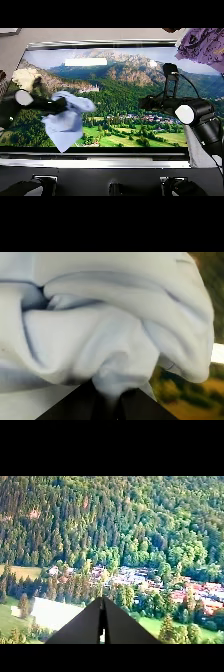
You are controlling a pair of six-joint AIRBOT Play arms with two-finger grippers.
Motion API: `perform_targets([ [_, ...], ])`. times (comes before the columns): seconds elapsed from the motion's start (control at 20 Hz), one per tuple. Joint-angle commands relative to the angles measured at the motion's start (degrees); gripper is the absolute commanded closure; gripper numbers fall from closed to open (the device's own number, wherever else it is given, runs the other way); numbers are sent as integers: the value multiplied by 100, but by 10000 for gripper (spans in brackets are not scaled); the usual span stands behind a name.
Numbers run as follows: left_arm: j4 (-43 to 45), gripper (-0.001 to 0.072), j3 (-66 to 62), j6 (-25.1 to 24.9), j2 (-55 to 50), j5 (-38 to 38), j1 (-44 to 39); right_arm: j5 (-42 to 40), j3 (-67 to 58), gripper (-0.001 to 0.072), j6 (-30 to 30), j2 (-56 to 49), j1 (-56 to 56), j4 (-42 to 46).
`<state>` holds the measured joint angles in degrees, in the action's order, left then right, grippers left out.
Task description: Fold the clothes and pants, and hang the long-sleeved shirts on hangers.
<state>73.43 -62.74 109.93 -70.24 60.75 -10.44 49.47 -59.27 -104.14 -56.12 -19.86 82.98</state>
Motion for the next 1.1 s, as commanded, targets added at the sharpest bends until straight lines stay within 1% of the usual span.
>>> perform_targets([
  [0.0, -485, 691, -2, 299, 37, -116, -1438, 0, 0, 678, 0, 4, -7, 0],
  [0.1, -485, 690, -2, 503, -192, -326, -1974, 0, 0, 678, -2, 4, -7, 0],
  [0.2, -487, 685, -2, 518, -450, -498, -2308, 0, 0, 678, 0, 4, -7, 0],
  [0.25, -496, 570, -4, 527, -557, -483, -2371, 0, 0, 678, 0, 4, -4, -2],
  [0.3, -490, 168, -7, 632, -597, -393, -2343, -4, 0, 678, -2, 4, -7, -2],
  [0.35, -492, -13, -24, 713, -581, -260, -2208, -35, 0, 678, -2, 4, -7, -2],
  [0.4, -481, -13, -90, 669, -533, 2, -1991, -59, 0, 678, -2, 4, -7, -2],
  [0.55, -201, -13, -385, -28, -105, 1010, -984, -63, -2, 678, -4, 4, -7, -4],
  [0.65, 116, -13, -439, -321, 358, 1421, -271, -120, 0, 678, -4, 4, -7, -4],
  [0.75, 310, -13, -439, -544, 767, 1620, 369, -260, -2, 678, -22, 7, -7, -142],
  [0.85, 455, -13, -439, -544, 1027, 1650, 866, -256, -2, 679, -61, 4, -7, -402],
  [0.95, 463, -13, -439, -542, 1147, 1650, 1239, 153, 2, 677, -468, 11, -4, -398],
  [1.0, 463, -13, -439, -542, 1161, 1652, 1368, 278, 17, 579, -660, -7, 22, -350],
  [1.05, 463, -13, -437, -544, 1158, 1670, 1458, 343, 76, 405, -793, -39, 162, -498],
])
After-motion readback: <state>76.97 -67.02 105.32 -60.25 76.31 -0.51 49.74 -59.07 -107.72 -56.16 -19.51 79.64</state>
